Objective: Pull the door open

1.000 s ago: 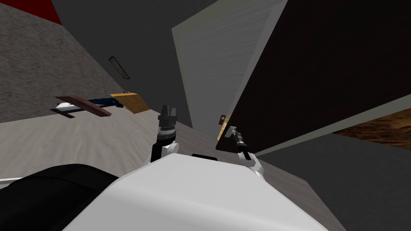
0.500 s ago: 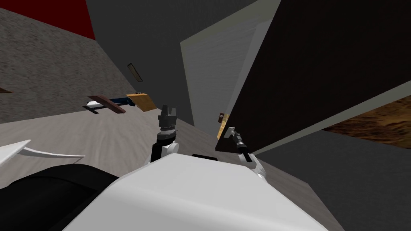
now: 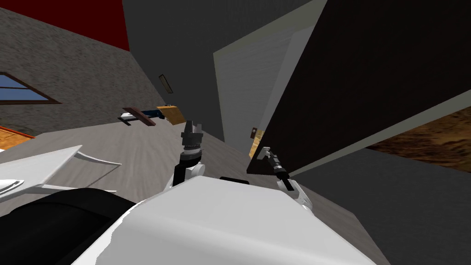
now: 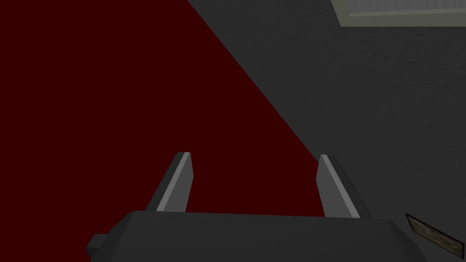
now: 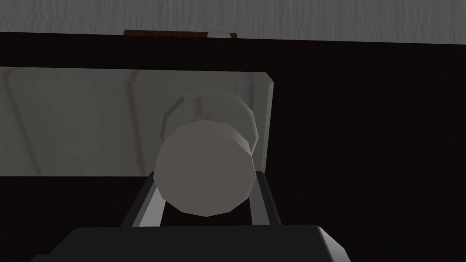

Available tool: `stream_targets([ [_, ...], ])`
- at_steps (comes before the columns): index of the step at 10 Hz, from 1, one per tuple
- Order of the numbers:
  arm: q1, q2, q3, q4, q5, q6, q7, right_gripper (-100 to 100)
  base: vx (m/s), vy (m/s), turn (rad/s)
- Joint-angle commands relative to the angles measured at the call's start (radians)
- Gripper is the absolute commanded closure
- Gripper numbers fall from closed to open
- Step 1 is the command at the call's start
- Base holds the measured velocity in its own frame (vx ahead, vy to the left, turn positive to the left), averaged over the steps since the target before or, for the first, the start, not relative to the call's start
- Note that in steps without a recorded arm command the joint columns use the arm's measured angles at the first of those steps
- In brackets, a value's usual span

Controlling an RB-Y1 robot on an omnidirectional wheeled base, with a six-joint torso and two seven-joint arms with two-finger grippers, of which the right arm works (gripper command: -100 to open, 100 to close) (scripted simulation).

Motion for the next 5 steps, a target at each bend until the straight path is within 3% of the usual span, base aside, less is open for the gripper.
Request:
stream_targets([
  [1, 0.023, -0.012, 0.014, -0.011, 0.007, -0.032, -0.020, 100, -0.201, -0.079, 0.102],
  [3, 0.046, -0.034, 0.023, -0.019, 0.014, -0.063, -0.046, 100, -0.220, -0.111, 0.104],
  [4, 0.037, -0.029, 0.008, -0.013, 0.009, -0.051, -0.034, 100, -0.107, -0.056, 0.011],
  [5, 0.054, -0.045, 0.012, -0.007, 0.017, -0.084, -0.053, 100, -0.172, -0.066, 0.152],
])
